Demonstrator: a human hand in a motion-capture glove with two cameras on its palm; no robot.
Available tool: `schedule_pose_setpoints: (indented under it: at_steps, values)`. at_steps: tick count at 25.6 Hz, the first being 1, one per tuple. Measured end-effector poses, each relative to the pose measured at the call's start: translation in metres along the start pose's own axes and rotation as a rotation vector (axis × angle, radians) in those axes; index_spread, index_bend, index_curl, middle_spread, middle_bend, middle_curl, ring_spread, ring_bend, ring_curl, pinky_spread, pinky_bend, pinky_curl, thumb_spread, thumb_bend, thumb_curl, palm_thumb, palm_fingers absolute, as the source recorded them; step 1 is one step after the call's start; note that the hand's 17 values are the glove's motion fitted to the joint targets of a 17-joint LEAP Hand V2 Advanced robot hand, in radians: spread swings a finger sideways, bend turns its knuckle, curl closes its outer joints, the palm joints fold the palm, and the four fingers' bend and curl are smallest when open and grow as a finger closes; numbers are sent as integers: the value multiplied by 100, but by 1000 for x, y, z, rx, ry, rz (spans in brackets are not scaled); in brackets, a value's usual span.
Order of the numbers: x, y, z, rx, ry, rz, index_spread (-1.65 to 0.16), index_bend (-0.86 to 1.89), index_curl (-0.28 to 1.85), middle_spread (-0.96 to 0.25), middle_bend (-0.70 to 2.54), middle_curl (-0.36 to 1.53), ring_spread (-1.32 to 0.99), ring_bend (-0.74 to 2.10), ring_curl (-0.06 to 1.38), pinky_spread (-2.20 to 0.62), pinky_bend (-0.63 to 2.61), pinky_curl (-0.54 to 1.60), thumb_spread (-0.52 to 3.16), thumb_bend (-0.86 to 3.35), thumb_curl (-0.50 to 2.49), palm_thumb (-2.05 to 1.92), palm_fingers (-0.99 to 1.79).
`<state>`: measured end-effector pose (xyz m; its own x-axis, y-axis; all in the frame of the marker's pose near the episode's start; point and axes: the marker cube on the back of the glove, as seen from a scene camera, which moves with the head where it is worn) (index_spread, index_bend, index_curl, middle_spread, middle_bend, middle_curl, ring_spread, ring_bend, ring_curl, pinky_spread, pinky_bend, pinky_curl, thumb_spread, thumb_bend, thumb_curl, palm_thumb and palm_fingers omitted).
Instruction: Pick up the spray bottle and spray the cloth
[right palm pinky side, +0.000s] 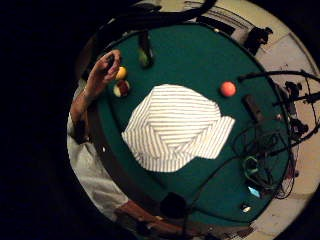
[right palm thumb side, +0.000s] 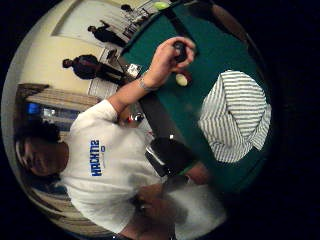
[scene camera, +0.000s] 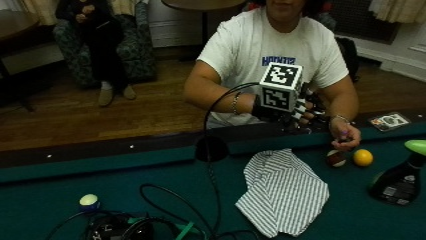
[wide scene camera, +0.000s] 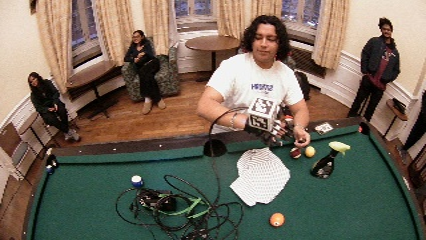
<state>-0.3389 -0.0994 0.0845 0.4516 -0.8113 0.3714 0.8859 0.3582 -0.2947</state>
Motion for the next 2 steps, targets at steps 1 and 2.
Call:
schedule_pose_setpoints:
  at_steps: [1,2]
  values:
    - [-3,3,-1,-3,9,-8,-44,14,33,-21,32,37,-16,29,32,22,18,30,92,-4,40,44,39]
    - [-5,5,-2,-4,14,-12,-44,14,32,-21,31,37,-16,29,32,22,18,30,92,-3,39,44,39]
